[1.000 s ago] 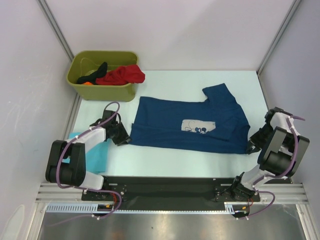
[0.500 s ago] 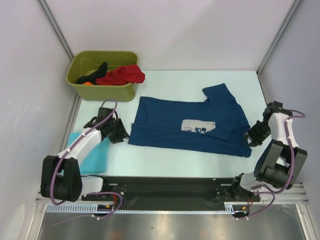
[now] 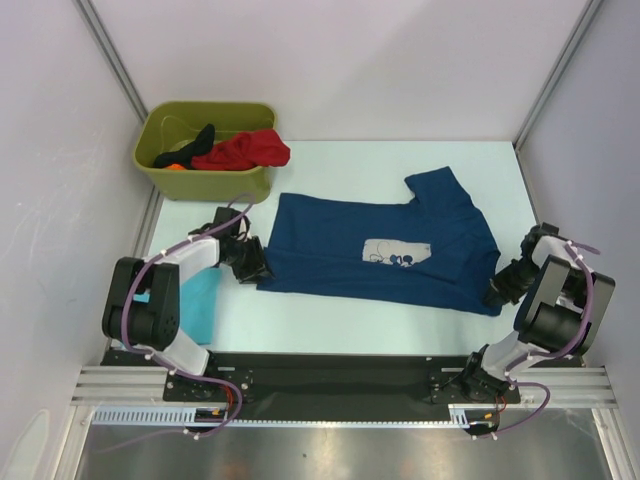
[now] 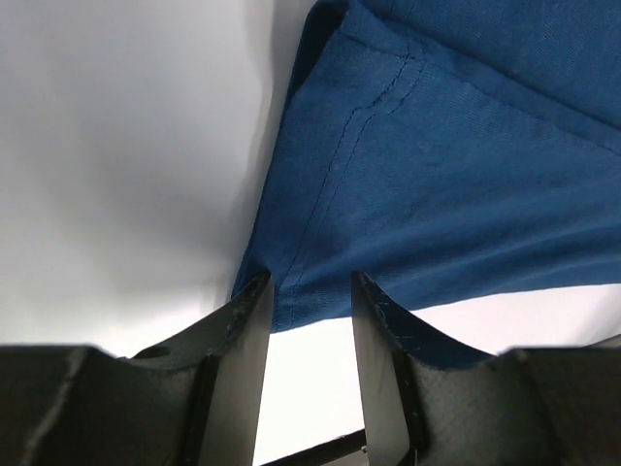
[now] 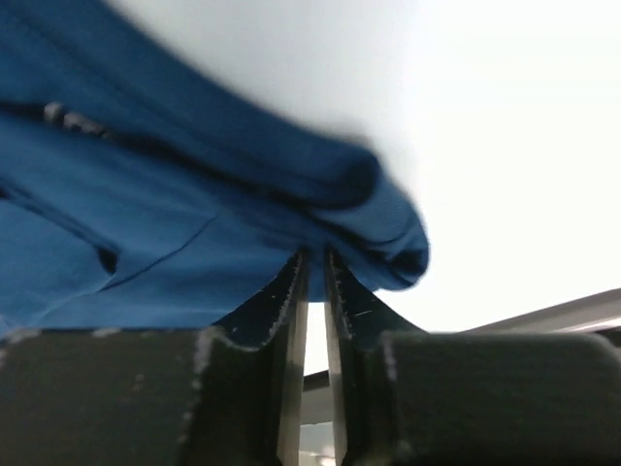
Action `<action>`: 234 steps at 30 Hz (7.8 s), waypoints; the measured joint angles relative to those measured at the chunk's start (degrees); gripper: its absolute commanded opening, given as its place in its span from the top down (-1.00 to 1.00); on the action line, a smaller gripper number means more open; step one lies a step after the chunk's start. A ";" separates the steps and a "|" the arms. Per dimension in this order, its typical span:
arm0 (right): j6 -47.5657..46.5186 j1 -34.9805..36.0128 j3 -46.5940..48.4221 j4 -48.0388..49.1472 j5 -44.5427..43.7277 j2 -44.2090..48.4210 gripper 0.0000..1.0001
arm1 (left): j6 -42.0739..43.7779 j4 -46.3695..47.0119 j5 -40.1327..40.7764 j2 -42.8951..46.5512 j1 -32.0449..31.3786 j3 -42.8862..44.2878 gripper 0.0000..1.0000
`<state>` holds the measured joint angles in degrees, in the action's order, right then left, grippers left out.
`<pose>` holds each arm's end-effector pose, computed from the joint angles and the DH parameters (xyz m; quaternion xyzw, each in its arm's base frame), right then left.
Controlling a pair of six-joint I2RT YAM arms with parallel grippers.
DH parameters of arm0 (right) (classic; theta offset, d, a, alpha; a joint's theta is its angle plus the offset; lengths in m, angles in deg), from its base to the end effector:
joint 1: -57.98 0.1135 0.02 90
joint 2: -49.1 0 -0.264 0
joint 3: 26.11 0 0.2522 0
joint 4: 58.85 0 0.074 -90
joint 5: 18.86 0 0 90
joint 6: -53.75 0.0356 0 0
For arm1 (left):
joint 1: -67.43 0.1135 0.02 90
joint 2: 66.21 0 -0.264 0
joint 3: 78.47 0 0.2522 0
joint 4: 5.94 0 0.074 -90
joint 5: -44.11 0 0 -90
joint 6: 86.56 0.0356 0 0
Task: Fold and stack the t-shirts
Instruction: Fold the tshirt
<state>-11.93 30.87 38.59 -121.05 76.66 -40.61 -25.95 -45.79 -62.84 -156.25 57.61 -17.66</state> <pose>0.2264 -0.1120 0.1616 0.4322 0.9002 0.0475 0.0255 0.2730 -0.0578 0.1534 -0.1389 0.9630 -0.1968 0.1205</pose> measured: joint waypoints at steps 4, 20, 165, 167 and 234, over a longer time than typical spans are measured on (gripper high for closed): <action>-0.39 -0.39 2.14 -1.29 -1.11 -0.04 -0.03 | 0.17 -0.68 0.35 0.68 -0.07 0.22 -0.02; 4.17 13.60 3.93 9.16 14.80 8.66 0.09 | 4.59 -2.58 0.83 3.32 -6.73 7.72 -0.18; 29.49 29.66 42.05 3.82 4.44 -33.00 0.57 | 5.42 0.79 -5.97 -2.08 -4.48 6.08 -0.09; 26.49 30.29 42.64 3.82 5.16 -33.00 0.47 | 5.18 1.11 -5.97 -1.81 -4.50 5.25 -0.09; 4.02 10.10 33.42 8.85 -6.03 -8.70 -0.45 | 9.53 -8.83 10.32 3.15 -6.29 18.25 -0.13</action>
<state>-7.91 40.97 72.00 -112.20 70.63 -49.31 -16.42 -54.62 -52.52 -153.10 51.31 0.59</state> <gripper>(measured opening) 0.745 0.571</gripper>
